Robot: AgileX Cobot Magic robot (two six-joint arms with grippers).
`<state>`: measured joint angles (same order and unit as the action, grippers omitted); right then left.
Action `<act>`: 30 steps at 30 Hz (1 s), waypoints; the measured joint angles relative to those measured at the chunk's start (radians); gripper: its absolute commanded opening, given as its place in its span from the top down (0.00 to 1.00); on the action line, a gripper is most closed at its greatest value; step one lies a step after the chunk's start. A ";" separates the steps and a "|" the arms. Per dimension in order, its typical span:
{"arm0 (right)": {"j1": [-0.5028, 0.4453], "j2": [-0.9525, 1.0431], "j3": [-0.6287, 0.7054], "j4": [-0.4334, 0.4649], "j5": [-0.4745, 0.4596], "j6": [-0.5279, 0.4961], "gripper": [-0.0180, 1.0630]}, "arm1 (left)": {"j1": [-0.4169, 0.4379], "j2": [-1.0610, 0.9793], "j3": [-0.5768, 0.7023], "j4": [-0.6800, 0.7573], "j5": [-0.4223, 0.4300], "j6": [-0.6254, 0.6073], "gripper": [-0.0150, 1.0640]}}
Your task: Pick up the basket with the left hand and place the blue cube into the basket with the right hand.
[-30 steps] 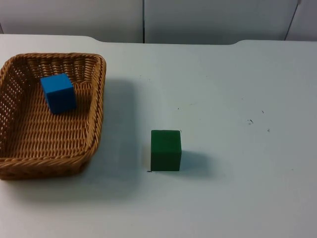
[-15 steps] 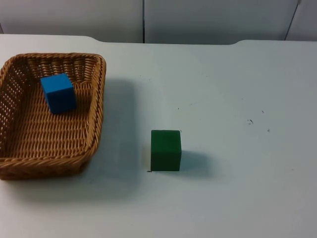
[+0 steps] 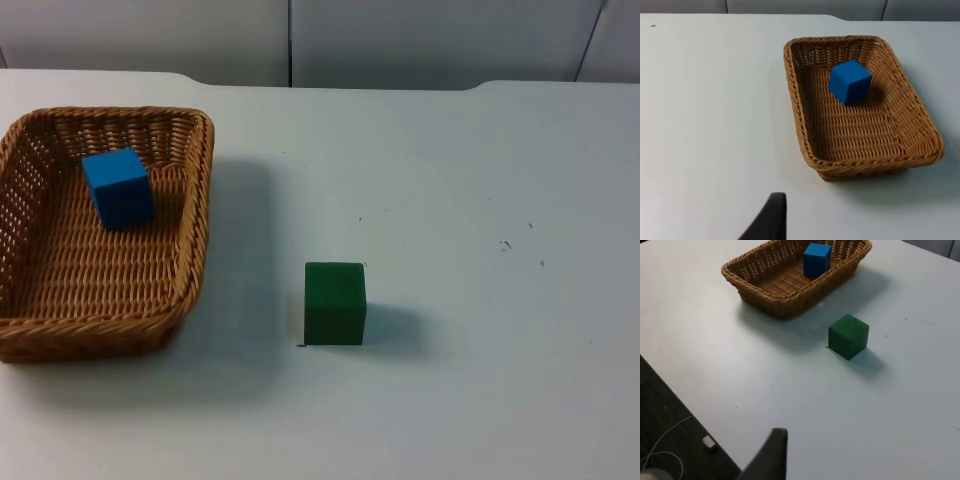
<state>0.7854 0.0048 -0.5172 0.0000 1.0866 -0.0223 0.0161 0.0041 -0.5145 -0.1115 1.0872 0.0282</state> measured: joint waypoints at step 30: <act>-0.735 0.000 0.000 0.000 0.000 0.000 0.01 | 0.000 0.000 0.000 0.002 0.000 -0.002 0.01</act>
<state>0.0500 0.0048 -0.5172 0.0000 1.0866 -0.0223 0.0161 0.0041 -0.5145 -0.1097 1.0872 0.0261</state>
